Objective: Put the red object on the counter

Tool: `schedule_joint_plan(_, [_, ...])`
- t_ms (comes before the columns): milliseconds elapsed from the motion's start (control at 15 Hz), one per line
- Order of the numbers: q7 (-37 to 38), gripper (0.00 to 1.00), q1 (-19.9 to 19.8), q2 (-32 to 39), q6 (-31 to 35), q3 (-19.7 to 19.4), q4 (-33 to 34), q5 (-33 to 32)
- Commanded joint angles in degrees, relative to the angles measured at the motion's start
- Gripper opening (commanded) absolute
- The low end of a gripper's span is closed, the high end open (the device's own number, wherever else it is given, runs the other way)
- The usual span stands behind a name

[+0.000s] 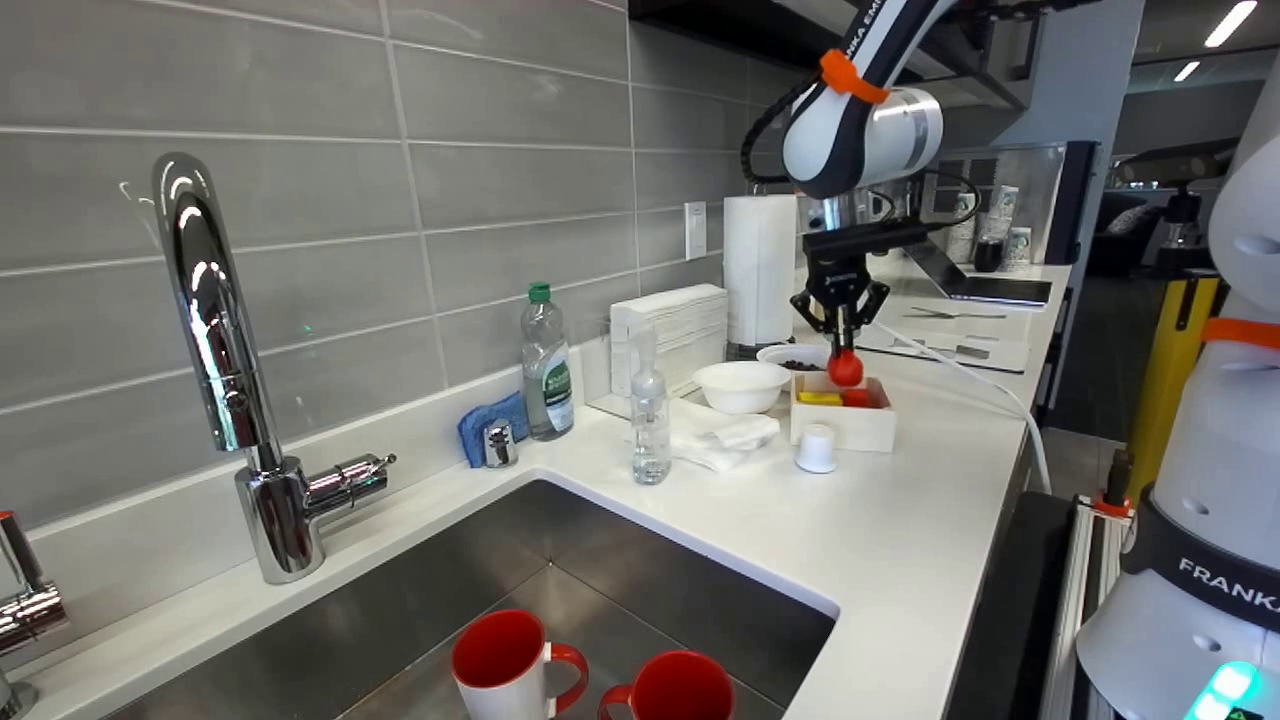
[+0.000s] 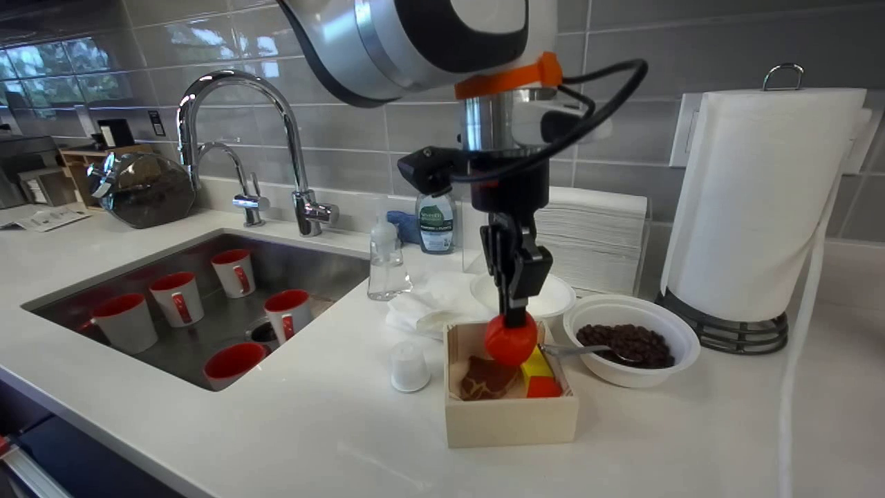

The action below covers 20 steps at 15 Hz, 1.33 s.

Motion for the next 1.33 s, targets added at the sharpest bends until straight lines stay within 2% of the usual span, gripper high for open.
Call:
schedule_joint_plan(0, [-2.4,0.01,0.03,-9.49,-6.29,1.81,-2.27,1.35])
schedule_joint_plan(267, [-4.28,0.01,0.89,-19.12,-10.56,5.93,-8.13,2.85])
schedule_joint_plan(600, [-5.14,0.01,3.31,-24.85,-7.34,10.83,-17.72,8.12])
schedule_joint_plan(667, [-5.15,0.01,3.84,-24.28,-5.82,11.57,-18.63,9.18])
schedule_joint_plan(733, [-5.62,0.01,4.91,-20.39,-5.56,12.13,-14.97,11.05])
schedule_joint_plan(1000, [-6.79,0.01,8.07,-17.83,-0.25,14.06,-15.73,16.18])
schedule_joint_plan(1267, [-7.01,0.01,9.1,-12.78,5.2,15.98,-15.62,15.43])
